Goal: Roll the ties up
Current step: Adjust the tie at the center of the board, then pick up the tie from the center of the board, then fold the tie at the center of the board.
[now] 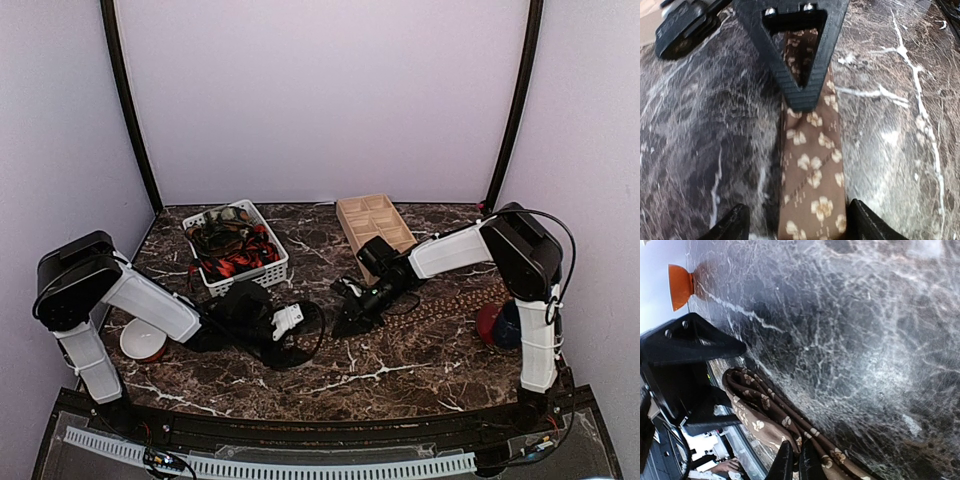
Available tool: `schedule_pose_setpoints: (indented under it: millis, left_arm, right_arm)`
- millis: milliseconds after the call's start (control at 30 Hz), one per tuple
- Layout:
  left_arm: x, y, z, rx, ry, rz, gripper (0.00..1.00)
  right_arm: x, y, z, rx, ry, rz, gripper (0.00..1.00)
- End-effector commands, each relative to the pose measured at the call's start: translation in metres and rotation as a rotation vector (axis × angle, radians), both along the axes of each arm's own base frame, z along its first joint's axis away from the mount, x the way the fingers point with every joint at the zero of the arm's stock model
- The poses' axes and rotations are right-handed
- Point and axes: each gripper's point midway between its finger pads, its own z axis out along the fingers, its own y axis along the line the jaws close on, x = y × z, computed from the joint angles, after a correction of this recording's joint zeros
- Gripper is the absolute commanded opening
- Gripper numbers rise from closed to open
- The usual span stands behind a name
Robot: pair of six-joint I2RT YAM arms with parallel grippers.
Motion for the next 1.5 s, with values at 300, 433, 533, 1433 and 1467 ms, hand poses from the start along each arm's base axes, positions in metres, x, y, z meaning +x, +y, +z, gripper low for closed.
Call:
schedule_pose_setpoints:
  millis: [300, 433, 533, 1433, 1467]
  left_arm:
    - [-0.018, 0.021, 0.000, -0.062, 0.089, 0.074, 0.67]
    - [-0.017, 0.011, 0.001, -0.073, 0.085, 0.043, 0.65]
    - [-0.018, 0.005, 0.003, -0.071, 0.067, 0.013, 0.59]
    - [0.004, -0.062, 0.007, -0.181, 0.131, 0.009, 0.37]
    - [0.004, -0.059, 0.002, -0.167, 0.136, 0.021, 0.36]
  right_arm:
    - [-0.007, -0.011, -0.027, -0.101, -0.016, 0.028, 0.03]
    - [-0.007, -0.015, -0.032, -0.123, -0.015, 0.029, 0.03]
    - [-0.008, -0.017, -0.036, -0.143, -0.015, 0.032, 0.03]
    - [-0.005, -0.015, -0.029, -0.130, -0.018, 0.022, 0.05]
    - [-0.004, -0.016, -0.027, -0.126, -0.021, 0.019, 0.05]
